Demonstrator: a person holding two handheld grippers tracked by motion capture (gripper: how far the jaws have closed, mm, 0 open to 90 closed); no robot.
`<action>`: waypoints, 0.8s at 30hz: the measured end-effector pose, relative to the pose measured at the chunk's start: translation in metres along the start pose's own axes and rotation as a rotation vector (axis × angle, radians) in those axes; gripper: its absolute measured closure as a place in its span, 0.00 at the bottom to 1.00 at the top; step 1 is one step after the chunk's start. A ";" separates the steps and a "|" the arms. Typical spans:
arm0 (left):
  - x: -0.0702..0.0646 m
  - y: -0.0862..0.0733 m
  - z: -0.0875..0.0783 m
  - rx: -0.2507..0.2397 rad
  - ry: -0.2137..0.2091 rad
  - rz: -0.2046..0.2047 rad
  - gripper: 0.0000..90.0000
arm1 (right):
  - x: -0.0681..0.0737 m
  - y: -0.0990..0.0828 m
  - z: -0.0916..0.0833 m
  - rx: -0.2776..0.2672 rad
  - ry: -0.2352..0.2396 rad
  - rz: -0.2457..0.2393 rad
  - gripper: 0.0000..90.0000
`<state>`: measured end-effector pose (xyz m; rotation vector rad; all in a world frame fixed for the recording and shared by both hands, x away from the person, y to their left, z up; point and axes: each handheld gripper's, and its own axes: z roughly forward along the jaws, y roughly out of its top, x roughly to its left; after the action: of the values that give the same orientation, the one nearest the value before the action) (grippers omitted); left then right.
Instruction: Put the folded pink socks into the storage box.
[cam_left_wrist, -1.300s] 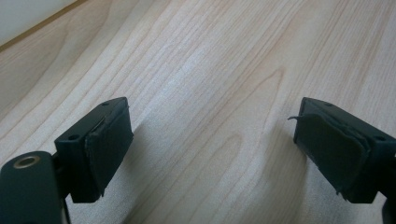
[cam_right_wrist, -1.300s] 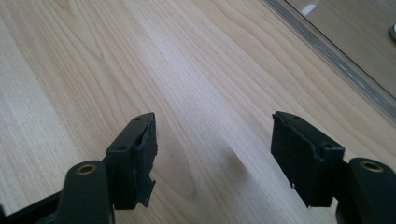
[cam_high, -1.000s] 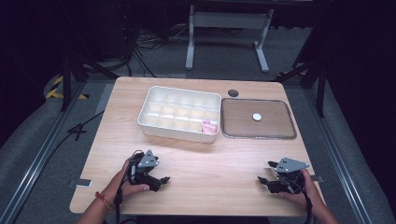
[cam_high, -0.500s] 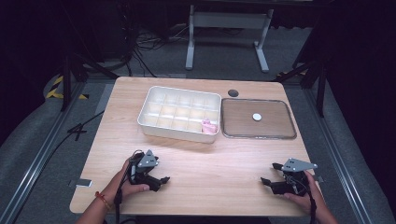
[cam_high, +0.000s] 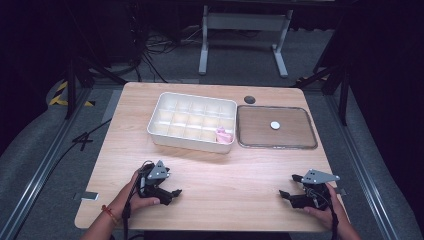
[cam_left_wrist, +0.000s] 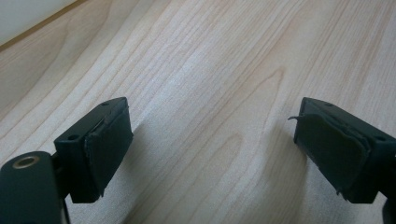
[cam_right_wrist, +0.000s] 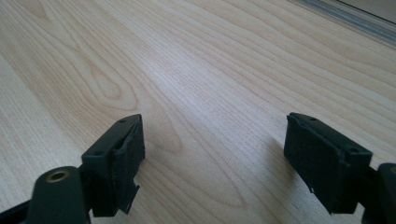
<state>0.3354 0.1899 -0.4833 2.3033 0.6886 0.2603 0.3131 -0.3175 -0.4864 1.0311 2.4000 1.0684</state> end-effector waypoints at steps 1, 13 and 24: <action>0.000 0.000 0.000 0.002 0.000 -0.001 0.13 | 0.000 0.000 0.000 0.000 0.000 0.000 0.23; 0.000 0.000 0.001 -0.002 -0.002 -0.004 0.12 | 0.000 0.000 0.000 0.000 -0.001 -0.001 0.23; 0.000 0.000 0.001 -0.001 -0.002 -0.004 0.12 | 0.000 0.001 0.001 0.002 0.000 0.005 0.22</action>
<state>0.3356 0.1892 -0.4835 2.3012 0.6917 0.2568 0.3138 -0.3167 -0.4865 1.0388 2.4000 1.0680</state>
